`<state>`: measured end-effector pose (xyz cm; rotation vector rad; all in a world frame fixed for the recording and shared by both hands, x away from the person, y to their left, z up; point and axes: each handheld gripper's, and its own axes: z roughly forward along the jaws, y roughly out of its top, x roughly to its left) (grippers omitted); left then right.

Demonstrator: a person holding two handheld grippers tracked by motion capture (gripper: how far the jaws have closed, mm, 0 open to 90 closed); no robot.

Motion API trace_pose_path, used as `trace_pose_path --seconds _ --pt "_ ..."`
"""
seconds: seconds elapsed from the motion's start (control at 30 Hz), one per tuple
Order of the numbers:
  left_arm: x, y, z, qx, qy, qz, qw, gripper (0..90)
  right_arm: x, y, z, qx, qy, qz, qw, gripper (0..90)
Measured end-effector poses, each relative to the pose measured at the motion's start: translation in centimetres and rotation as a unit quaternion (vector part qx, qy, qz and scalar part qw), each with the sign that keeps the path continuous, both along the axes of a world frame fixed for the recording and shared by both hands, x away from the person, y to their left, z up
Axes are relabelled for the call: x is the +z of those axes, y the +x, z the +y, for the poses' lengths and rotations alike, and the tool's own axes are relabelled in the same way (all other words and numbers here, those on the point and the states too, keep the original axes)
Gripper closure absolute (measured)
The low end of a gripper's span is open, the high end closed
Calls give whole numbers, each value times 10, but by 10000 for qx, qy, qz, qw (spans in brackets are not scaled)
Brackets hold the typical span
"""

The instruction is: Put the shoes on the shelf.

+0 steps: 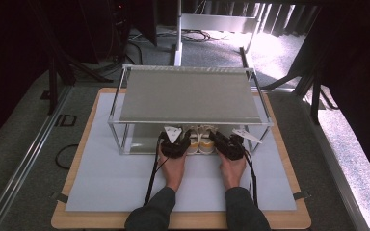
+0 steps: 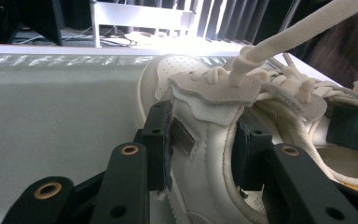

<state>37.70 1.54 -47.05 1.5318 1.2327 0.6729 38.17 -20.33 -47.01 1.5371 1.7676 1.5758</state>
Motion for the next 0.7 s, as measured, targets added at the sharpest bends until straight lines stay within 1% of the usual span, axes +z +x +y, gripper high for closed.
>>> trace_pose_path --seconds 0.2,0.27,0.3,0.43,0.6,0.7 --pt "-1 2 0 -4 -3 -22 10000 629 0 2 0 -18 8 4 10000 664" --pt "-1 3 1 -6 -18 -16 10000 629 -1 3 1 -35 15 2 10000 664" --pt "-1 4 0 17 -59 -36 10000 629 -1 3 1 -42 27 0 10000 664" --pt "-2 7 0 4 -40 -2 10000 628 -1 5 1 -81 -15 4 10000 663" --pt "-3 9 2 2 -145 73 9999 618 -1 6 3 -138 -54 62 9999 661" --pt "-3 9 3 1 -150 101 9998 612 -1 6 3 -144 -59 94 9998 657"
